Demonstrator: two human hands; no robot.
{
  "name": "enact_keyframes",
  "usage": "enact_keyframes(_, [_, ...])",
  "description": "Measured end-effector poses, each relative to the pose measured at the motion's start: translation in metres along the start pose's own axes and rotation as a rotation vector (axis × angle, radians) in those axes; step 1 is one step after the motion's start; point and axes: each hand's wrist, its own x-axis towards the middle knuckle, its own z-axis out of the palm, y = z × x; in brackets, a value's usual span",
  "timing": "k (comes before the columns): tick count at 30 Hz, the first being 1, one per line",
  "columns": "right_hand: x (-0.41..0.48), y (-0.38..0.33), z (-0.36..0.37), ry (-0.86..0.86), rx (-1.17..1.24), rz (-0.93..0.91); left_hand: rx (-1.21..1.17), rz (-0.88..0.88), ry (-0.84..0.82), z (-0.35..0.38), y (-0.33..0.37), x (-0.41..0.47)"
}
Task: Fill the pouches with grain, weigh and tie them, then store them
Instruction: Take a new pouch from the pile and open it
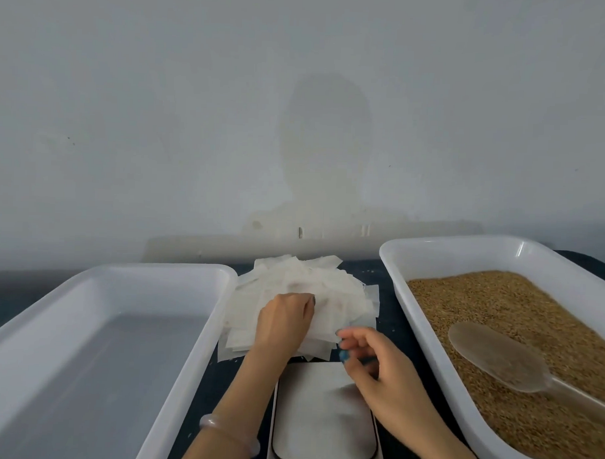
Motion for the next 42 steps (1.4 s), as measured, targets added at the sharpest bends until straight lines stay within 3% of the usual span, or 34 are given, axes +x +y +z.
enact_keyframes(5, [0.038, -0.006, 0.009, -0.003, 0.032, 0.019, -0.187, -0.09, 0.1, 0.008, 0.0, 0.01])
enact_keyframes(11, [0.034, 0.007, 0.029, -0.125, 0.108, 0.102, -0.045, -0.154, -0.092, 0.016, -0.016, 0.045])
enact_keyframes(19, [0.028, 0.013, 0.031, -0.097, 0.157, 0.089, 0.174, -0.176, 0.028, 0.018, -0.026, 0.053])
enact_keyframes(25, [0.027, 0.012, 0.027, -0.1, 0.162, 0.061, 0.031, -0.158, 0.017, 0.022, -0.017, 0.045])
enact_keyframes(32, [0.027, 0.013, 0.026, -0.094, 0.178, 0.057, 0.197, -0.049, 0.037, 0.034, -0.009, 0.03])
enact_keyframes(42, [0.029, 0.015, 0.023, -0.087, 0.192, 0.088, -0.223, -0.204, 0.185, -0.004, -0.018, 0.013])
